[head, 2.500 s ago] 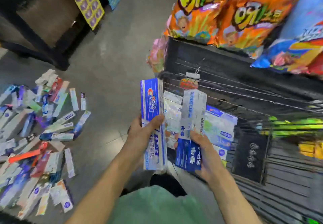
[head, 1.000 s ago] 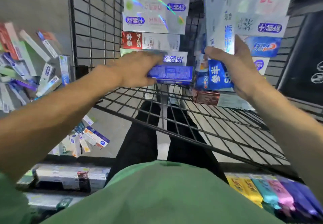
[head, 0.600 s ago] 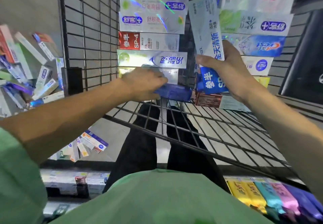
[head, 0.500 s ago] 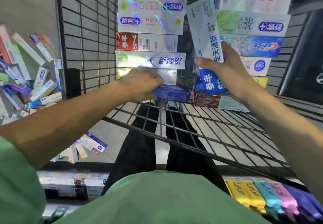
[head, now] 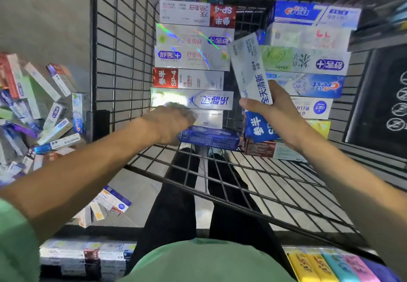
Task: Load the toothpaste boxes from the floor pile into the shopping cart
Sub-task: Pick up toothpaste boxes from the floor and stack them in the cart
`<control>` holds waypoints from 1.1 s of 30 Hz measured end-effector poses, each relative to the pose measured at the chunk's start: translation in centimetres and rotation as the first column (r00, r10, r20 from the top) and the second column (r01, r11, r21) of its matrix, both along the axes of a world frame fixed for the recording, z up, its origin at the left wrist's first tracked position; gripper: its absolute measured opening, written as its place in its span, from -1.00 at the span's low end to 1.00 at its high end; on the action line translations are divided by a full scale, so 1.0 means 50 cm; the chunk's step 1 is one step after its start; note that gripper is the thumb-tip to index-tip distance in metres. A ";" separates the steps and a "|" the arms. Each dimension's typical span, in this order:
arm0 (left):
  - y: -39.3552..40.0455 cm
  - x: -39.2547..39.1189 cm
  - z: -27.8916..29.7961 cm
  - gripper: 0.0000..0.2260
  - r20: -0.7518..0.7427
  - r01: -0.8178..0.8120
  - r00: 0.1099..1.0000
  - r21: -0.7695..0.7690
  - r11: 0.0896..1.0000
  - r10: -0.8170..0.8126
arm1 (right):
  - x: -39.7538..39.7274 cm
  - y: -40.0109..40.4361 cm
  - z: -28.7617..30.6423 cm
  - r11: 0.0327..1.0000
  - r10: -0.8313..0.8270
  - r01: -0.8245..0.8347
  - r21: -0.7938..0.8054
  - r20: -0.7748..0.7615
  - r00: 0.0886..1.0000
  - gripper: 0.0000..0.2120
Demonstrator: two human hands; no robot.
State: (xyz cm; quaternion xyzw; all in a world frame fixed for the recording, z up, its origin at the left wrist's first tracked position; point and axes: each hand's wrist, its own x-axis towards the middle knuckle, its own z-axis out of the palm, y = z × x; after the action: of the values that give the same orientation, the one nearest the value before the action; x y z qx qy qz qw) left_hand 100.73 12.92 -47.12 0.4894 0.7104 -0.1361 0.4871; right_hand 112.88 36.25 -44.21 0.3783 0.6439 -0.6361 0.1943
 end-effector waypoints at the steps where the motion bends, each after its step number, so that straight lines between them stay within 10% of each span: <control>1: 0.002 0.001 0.000 -0.56 -0.007 -0.001 1.000 0.003 1.000 0.001 | -0.002 -0.002 0.001 1.000 0.006 -0.006 0.003 -0.002 1.000 -0.57; 9: -0.025 -0.081 0.024 -0.48 0.020 -0.363 0.929 -0.158 0.918 0.371 | -0.012 -0.007 -0.005 1.000 0.017 -0.017 0.015 -0.020 1.000 -0.60; 16: -0.040 -0.056 -0.005 -0.49 -0.197 -0.223 0.956 -0.003 0.975 0.218 | -0.010 -0.015 -0.025 0.999 0.035 -0.034 -0.015 0.021 0.999 -0.56; 33: -0.028 -0.026 -0.012 -0.50 -0.042 -0.102 0.994 -0.060 0.993 0.100 | -0.021 0.000 -0.046 0.985 0.148 -0.148 0.092 0.006 0.989 -0.57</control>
State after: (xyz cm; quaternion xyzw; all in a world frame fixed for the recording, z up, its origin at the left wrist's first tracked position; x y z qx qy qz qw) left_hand 99.43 11.51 -47.74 0.4346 0.7390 -0.1428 0.4946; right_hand 111.82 36.24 -46.52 0.3377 0.6991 -0.5896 0.2229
